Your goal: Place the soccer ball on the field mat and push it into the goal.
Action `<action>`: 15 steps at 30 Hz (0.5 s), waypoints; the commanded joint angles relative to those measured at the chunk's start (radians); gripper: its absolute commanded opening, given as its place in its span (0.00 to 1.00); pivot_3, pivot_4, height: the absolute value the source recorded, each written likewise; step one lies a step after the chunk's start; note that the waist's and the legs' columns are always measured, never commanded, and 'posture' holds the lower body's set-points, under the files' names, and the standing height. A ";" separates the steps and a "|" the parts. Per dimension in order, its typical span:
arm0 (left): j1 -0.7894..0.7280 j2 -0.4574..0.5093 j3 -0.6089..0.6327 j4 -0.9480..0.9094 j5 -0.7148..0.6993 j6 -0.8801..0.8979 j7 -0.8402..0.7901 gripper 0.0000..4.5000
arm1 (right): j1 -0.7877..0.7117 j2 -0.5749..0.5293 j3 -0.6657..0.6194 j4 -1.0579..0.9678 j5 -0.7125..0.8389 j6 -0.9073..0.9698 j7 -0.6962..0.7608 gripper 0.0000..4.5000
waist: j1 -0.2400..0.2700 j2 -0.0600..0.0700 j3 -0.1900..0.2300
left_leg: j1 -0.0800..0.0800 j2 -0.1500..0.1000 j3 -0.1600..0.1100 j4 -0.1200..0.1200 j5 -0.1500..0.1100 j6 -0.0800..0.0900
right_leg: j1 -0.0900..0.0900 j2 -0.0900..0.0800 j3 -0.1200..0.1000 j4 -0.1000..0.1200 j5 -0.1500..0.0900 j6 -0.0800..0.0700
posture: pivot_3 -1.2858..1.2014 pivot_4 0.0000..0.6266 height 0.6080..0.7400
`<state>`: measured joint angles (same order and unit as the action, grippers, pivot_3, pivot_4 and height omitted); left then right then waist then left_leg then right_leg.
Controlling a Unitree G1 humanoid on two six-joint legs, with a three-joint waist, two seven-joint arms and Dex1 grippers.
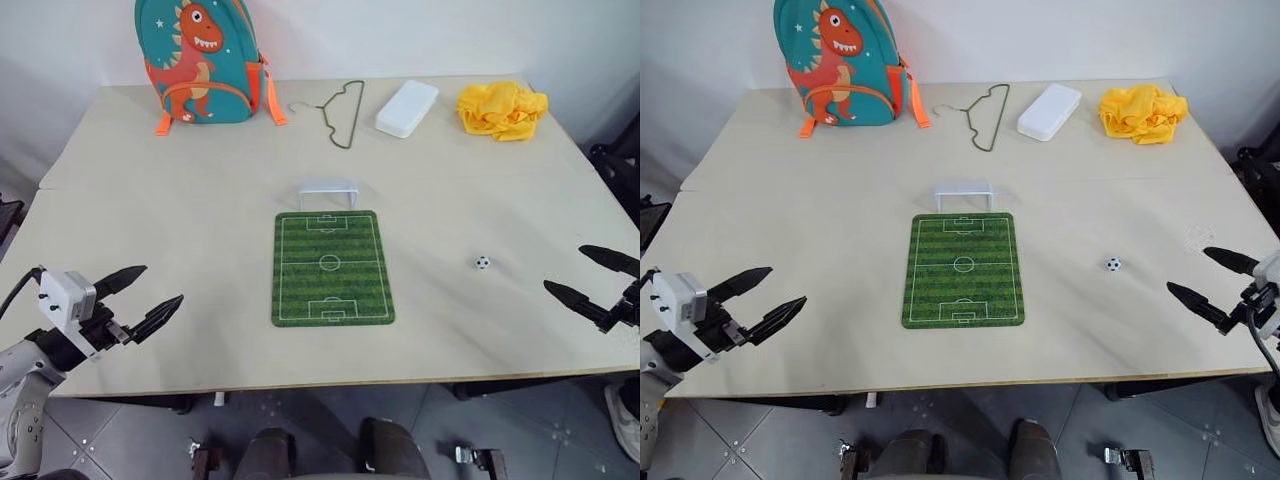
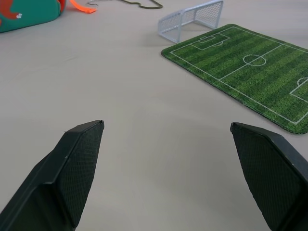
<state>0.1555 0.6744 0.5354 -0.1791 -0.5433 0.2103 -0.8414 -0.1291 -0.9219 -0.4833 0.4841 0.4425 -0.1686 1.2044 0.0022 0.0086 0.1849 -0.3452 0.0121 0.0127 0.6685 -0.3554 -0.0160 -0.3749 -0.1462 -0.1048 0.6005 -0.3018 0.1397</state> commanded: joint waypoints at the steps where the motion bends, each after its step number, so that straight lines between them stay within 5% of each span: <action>1: -0.016 0.021 0.010 0.009 0.018 -0.031 -0.003 0.99 | -0.007 0.001 -0.013 -0.018 0.012 -0.009 0.003 1.00 | 0.000 0.000 0.000 | 0.000 0.000 0.000 0.000 0.000 0.000 | 0.000 0.000 0.000 0.000 0.000 0.000 | 0.52 0.24 1.00; 15: -0.216 0.008 -0.198 -0.110 -0.163 0.137 -0.136 0.99 | 0.179 -0.027 -0.181 0.013 0.054 0.025 0.007 1.00 | 0.015 0.000 0.000 | -0.001 0.000 0.001 0.000 -0.001 0.000 | 0.000 0.000 -0.001 -0.002 0.000 0.000 | 0.52 0.24 1.00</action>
<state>-0.0522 0.6790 0.3384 -0.2631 -0.6821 0.3462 -0.9645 0.0538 -0.9393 -0.6438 0.4997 0.4847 -0.1296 1.2009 0.0170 0.0085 0.1849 -0.3450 0.0120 0.0147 0.6683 -0.3560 -0.0156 -0.3747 -0.1459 -0.1050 0.5988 -0.3015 0.1401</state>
